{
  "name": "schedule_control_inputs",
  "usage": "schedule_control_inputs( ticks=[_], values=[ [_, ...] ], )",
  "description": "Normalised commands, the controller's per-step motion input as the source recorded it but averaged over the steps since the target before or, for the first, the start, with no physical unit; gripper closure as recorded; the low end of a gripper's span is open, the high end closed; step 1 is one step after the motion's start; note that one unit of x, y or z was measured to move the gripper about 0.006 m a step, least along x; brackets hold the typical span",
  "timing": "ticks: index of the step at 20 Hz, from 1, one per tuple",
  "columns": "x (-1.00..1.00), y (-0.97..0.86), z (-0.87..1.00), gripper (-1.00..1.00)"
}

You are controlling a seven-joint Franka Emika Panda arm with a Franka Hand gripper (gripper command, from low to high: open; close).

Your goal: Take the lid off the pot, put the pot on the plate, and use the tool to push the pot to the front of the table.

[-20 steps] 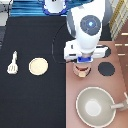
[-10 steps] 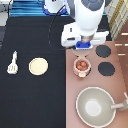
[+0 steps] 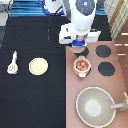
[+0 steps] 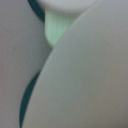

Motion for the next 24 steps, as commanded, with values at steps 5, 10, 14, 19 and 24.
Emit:
schedule_control_inputs(
  ticks=[5,10,14,19,24],
  values=[
    [-0.65,0.41,-0.59,1.0],
    [-0.08,0.5,-0.43,1.0],
    [0.33,0.2,-0.34,1.0],
    [0.19,0.05,-0.22,1.0],
    [-0.01,0.2,0.01,-1.0]
  ],
)
